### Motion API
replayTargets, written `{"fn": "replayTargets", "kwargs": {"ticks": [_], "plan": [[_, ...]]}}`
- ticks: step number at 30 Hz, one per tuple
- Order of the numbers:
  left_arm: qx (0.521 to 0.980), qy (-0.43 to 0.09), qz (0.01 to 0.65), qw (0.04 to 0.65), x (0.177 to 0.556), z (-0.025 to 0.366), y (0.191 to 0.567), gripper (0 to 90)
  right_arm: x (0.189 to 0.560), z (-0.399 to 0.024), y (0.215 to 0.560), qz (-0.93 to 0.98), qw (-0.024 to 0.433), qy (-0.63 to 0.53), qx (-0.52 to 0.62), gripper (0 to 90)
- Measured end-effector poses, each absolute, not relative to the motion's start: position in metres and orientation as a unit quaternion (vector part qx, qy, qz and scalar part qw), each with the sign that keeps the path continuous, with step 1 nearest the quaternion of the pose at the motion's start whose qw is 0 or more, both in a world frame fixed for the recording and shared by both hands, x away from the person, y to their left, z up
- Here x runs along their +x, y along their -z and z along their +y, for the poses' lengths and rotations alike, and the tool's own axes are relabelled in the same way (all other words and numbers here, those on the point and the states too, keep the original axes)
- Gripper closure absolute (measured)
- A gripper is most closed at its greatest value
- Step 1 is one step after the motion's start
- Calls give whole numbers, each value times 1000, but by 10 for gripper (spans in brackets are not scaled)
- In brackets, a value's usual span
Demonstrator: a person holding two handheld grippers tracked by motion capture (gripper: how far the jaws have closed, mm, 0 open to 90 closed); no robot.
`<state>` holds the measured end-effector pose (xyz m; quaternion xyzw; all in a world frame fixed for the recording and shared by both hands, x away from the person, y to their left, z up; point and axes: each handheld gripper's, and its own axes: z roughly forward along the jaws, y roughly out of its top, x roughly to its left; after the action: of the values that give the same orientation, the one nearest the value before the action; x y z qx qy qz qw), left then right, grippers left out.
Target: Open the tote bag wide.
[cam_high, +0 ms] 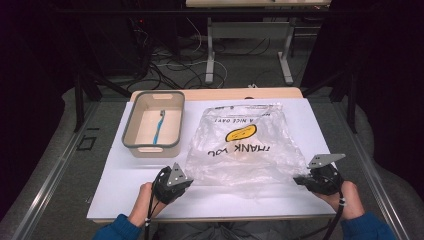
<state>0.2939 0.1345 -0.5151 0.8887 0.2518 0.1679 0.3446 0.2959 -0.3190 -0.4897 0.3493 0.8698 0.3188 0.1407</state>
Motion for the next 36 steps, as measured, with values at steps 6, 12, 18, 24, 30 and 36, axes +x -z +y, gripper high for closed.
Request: {"fn": "replayTargets", "kwargs": {"ticks": [6, 12, 18, 24, 30, 36], "plan": [[878, -185, 251, 362, 293, 140, 491, 882, 293, -315, 462, 859, 169, -329, 355, 838], [877, -190, 251, 364, 298, 140, 474, 880, 295, -315, 444, 854, 171, -332, 363, 843], [888, -176, 250, 345, 314, 139, 449, 880, 306, -312, 428, 855, 172, -321, 369, 849], [898, -164, 257, 318, 330, 140, 424, 881, 323, -302, 406, 867, 170, -301, 360, 853], [903, -147, 260, 309, 341, 143, 397, 881, 330, -297, 382, 871, 166, -285, 364, 845], [903, -160, 256, 305, 344, 146, 364, 879, 330, -295, 362, 873, 161, -282, 363, 838]]}}
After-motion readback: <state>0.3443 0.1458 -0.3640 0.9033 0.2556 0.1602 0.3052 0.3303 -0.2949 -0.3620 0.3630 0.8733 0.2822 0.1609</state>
